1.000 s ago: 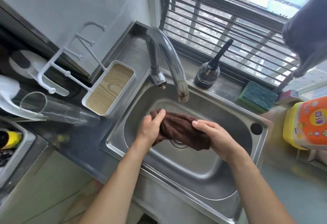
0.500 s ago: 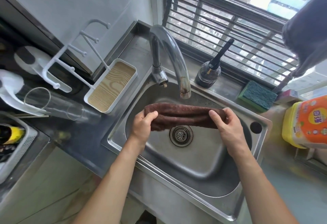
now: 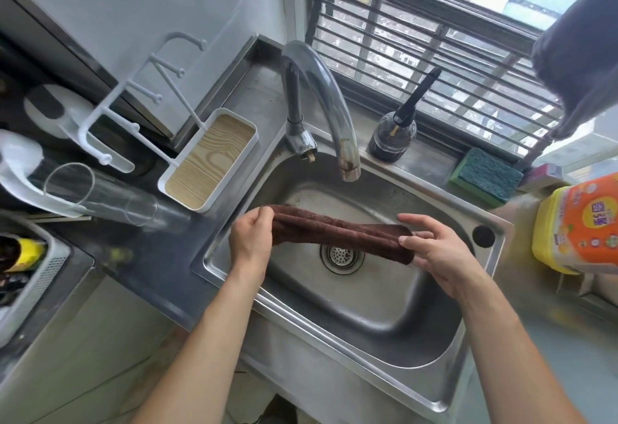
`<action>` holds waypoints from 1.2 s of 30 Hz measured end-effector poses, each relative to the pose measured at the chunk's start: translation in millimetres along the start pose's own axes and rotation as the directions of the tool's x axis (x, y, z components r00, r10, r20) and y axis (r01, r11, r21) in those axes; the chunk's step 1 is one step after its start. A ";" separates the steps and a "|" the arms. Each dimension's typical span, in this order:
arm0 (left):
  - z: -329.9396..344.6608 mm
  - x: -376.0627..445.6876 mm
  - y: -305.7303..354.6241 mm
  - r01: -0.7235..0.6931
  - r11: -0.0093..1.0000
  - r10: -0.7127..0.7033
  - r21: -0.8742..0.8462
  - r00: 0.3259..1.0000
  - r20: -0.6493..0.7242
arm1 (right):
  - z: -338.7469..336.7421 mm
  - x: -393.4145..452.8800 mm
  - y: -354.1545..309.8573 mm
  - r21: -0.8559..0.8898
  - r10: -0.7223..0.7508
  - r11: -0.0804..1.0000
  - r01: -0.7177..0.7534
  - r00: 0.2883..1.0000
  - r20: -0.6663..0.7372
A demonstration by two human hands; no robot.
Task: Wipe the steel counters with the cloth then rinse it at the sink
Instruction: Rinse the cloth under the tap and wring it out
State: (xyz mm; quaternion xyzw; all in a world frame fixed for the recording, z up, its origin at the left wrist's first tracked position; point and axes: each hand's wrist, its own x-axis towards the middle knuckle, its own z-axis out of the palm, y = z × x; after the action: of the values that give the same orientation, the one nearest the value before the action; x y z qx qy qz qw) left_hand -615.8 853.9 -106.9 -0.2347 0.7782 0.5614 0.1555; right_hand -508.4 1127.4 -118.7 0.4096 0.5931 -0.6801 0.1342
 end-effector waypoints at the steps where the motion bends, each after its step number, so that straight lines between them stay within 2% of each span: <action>1: -0.5 -0.7 -1.1 -0.033 0.996 0.035 0.082 0.999 -0.024 | 0.8 1.8 1.4 -0.049 -0.016 0.999 0.016 1.000 -0.005; 4: -4.4 -4.2 -2.3 -0.113 0.976 0.130 0.184 0.988 -0.082 | 4.0 3.5 1.2 -0.327 -0.106 0.941 0.087 0.994 -0.041; 7: -10.5 0.4 -6.2 -0.322 0.902 0.322 0.289 0.945 0.047 | 7.4 -4.3 -9.9 -0.484 -0.117 0.863 0.142 0.990 0.081; 9: -15.4 8.1 -11.4 -0.441 0.823 0.418 0.359 0.897 0.145 | 8.7 -8.9 -18.8 -0.684 -0.058 0.714 0.147 0.987 0.152; 11: -18.8 9.7 -10.2 -0.496 0.787 0.438 0.367 0.868 0.233 | 9.4 -7.5 -23.3 -0.853 -0.059 0.496 0.162 0.986 0.153; 12: -19.7 9.1 -8.9 -0.516 0.767 0.442 0.382 0.856 0.269 | 8.7 -6.3 -24.4 -0.890 -0.074 0.426 0.165 0.986 0.148; 14: -19.7 8.5 -7.3 -0.542 0.718 0.463 0.438 0.841 0.281 | 4.4 -3.4 -24.5 -0.902 -0.150 0.393 0.180 0.980 0.130; 18: -19.7 8.3 -5.1 -0.527 0.682 0.530 0.508 0.834 0.153 | -6.8 -7.3 -25.0 -0.851 -0.373 0.437 0.293 0.919 0.125; 19: -20.4 8.8 -4.8 -0.524 0.689 0.544 0.501 0.830 0.119 | -9.3 -7.8 -23.9 -0.821 -0.424 0.464 0.332 0.897 0.123; 20: -21.2 10.6 -4.8 -0.522 0.708 0.548 0.475 0.831 0.096 | -10.4 -9.4 -22.5 -0.761 -0.457 0.535 0.365 0.883 0.102; 21: -21.6 13.1 -4.6 -0.524 0.743 0.539 0.416 0.837 0.092 | -10.7 -11.7 -21.1 -0.647 -0.475 0.649 0.400 0.878 0.065; 23: -22.0 17.3 -3.3 -0.484 0.835 0.469 0.261 0.875 0.119 | -5.8 -18.1 -22.7 -0.278 -0.455 0.858 0.432 0.890 -0.021; 25: -19.5 17.3 1.2 -0.419 0.890 0.402 0.182 0.907 0.124 | 4.1 -22.4 -25.5 -0.003 -0.381 0.923 0.384 0.914 -0.137; 26: -17.3 17.0 3.1 -0.408 0.894 0.395 0.186 0.913 0.103 | 8.3 -21.0 -25.4 0.030 -0.349 0.931 0.363 0.914 -0.206; 29: -8.3 9.6 9.3 -0.390 0.884 0.396 0.257 0.918 0.029 | 23.4 -11.8 -15.8 -0.061 -0.287 0.956 0.288 0.868 -0.406; 31: 3.0 4.6 6.6 -0.359 0.901 0.362 0.245 0.931 0.032 | 39.5 -12.6 -9.1 -0.110 -0.259 0.966 0.235 0.851 -0.457; 33: 19.3 -4.0 1.3 -0.350 0.910 0.328 0.222 0.936 0.128 | 64.1 -16.0 -4.0 -0.136 -0.265 0.964 0.229 0.869 -0.418; 36: 42.7 -21.4 -3.6 -0.327 0.939 0.287 0.103 0.914 0.287 | 108.2 -28.9 -1.2 -0.199 -0.364 0.927 0.319 0.894 -0.263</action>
State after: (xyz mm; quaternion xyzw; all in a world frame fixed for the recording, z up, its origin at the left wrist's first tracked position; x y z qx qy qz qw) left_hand -596.8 897.5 -112.7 -0.0191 0.8168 0.5457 0.1862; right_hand -534.1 1019.8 -101.4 0.3844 0.7187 -0.5775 -0.0468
